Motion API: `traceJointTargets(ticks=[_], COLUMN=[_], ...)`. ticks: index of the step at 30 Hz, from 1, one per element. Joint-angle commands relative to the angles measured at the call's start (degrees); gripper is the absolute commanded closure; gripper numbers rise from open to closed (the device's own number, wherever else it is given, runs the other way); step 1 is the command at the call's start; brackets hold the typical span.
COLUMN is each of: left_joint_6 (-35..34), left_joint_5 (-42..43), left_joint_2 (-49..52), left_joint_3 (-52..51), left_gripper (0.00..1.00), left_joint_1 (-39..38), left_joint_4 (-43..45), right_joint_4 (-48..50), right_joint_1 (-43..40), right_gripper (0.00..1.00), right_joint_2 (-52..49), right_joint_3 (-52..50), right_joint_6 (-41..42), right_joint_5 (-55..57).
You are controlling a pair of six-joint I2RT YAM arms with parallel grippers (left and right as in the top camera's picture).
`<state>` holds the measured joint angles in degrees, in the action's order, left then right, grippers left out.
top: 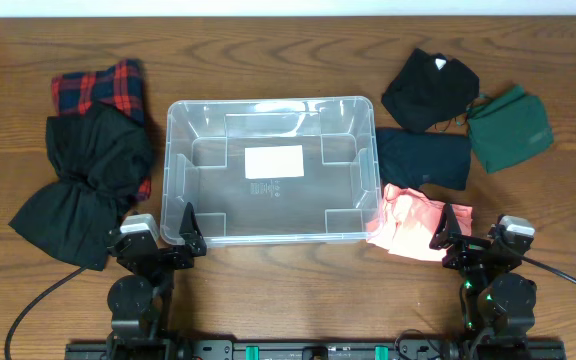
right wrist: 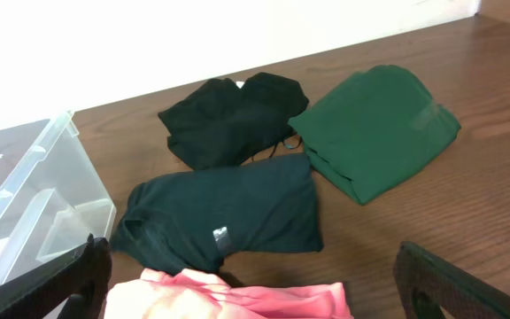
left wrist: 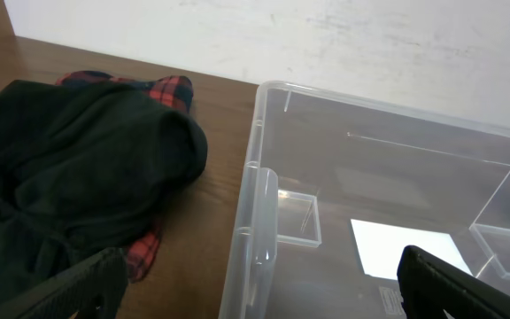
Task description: Pack container
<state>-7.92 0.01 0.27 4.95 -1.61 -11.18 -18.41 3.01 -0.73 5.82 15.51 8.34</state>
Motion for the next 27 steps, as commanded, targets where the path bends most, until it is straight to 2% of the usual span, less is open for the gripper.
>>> traceJointTargets(ticks=[1, 17, 21, 27], left_joint_6=[-0.66, -0.72, -3.21, -4.76], left_joint_5=[0.39, 0.9, 0.87, 0.81], left_joint_2=[0.33, 0.31, 0.96, 13.53], left_joint_3=[-1.09, -1.09, -0.96, 7.1], left_gripper=[0.02, 0.02, 0.02, 0.02], left_joint_1=[-0.02, -0.24, 0.35, 2.47], left_joint_4=[-1.6, -1.55, 0.81, 0.13], right_joint_4=[0.0, 0.0, 0.0, 0.0], right_joint_1=[-0.42, -0.42, -0.42, -0.42], right_gripper=[0.01, 0.01, 0.01, 0.01], right_joint_2=[0.11, 0.11, 0.11, 0.11], right_joint_3=[-0.2, -0.2, -0.2, -0.2], right_joint_6=[0.55, 0.55, 0.55, 0.55], right_joint_5=[-0.22, -0.22, -0.22, -0.22])
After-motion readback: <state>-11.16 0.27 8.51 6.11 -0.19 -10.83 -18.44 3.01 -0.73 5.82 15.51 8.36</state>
